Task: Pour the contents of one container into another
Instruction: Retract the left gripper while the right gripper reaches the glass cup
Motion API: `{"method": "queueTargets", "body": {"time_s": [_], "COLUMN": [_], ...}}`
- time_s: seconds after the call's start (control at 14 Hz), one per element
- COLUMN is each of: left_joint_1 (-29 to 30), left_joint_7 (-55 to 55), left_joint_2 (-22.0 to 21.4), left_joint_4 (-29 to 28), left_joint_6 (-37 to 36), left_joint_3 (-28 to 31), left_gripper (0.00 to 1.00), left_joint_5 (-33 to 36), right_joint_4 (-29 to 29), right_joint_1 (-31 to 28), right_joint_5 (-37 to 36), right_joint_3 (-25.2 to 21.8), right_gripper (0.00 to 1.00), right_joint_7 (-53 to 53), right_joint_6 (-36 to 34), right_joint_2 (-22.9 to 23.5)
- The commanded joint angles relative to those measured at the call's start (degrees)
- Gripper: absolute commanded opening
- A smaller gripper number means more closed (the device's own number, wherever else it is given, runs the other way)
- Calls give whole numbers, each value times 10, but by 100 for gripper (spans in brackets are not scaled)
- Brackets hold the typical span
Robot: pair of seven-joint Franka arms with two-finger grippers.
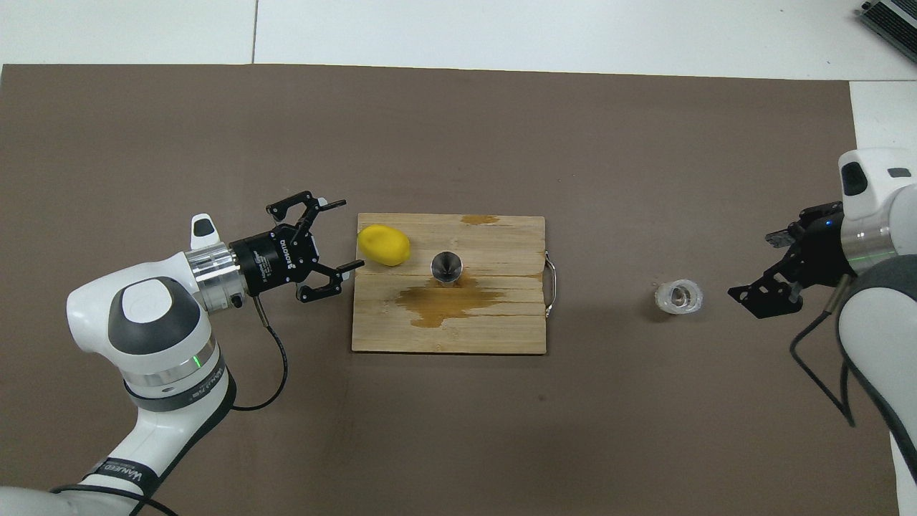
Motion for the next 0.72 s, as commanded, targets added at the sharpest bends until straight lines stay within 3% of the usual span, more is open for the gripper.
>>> {"method": "queueTargets", "body": {"time_s": [0.0,0.21,0.43,0.64], "left_joint_1": [20,38,73,115], "left_joint_7": [-40,-96,-141,-175], "left_joint_2": [-5,-4,-4,2], "left_joint_4": [20,53,88,149], "left_joint_6": [-12,-34,-86,-155], "left_joint_3": [-3,-3,-3,-3], "left_gripper": [100,100,100,100], "left_joint_5": [70,172,279,395], "right_joint_4": [-31,-53,-105,-123], "right_joint_1": [-14,-21,-47,-48], "right_joint_5": [21,44,117,119], "right_joint_3": [4,4,3,3], "right_gripper": [100,100,100,100], "right_joint_7": [-42,-90,-209,-245], "right_joint_6": [17,38,93,111], "right_joint_2": [-21,-19,-17,-11]}}
